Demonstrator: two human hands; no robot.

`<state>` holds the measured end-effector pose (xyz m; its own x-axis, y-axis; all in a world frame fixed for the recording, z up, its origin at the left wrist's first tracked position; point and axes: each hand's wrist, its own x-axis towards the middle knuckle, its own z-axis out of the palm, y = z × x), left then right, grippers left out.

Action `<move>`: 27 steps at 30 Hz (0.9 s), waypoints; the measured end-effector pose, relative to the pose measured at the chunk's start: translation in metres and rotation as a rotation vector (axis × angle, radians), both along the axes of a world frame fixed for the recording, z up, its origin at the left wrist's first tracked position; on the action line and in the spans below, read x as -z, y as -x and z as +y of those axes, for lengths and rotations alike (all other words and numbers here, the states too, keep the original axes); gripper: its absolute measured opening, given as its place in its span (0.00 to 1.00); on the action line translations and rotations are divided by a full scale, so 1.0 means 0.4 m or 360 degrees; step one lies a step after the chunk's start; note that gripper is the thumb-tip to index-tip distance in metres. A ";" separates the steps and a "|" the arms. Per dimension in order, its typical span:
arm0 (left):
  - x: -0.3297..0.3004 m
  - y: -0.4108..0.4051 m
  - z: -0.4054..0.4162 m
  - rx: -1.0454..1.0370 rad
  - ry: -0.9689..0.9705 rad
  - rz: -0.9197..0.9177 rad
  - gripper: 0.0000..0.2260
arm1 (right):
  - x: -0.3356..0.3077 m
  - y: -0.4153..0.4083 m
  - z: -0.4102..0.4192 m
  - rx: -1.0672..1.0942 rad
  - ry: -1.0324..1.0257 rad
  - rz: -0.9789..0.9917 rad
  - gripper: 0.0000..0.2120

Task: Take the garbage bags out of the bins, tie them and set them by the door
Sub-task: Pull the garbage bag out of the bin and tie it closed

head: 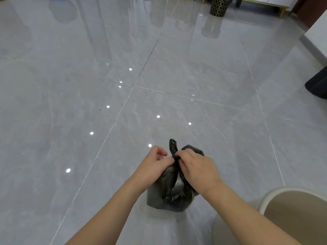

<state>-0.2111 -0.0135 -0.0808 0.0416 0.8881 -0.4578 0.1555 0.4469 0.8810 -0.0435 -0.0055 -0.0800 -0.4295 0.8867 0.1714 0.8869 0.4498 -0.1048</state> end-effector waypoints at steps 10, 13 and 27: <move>0.056 0.002 -0.034 0.0305 -0.0654 0.0953 0.11 | -0.026 0.000 0.028 0.0497 0.1060 0.1157 0.05; 0.064 0.004 -0.033 0.0308 -0.0736 0.0972 0.13 | -0.034 -0.006 0.028 0.0511 0.1085 0.1147 0.04; 0.077 0.003 -0.018 0.0252 -0.0617 0.0655 0.07 | -0.014 -0.006 0.021 0.0547 0.1141 0.1208 0.05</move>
<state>-0.2121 -0.0207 -0.1116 0.0749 0.9914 -0.1071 0.5579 0.0474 0.8285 -0.0410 0.0030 -0.0742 -0.1412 0.9381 -0.3162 0.5473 -0.1922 -0.8146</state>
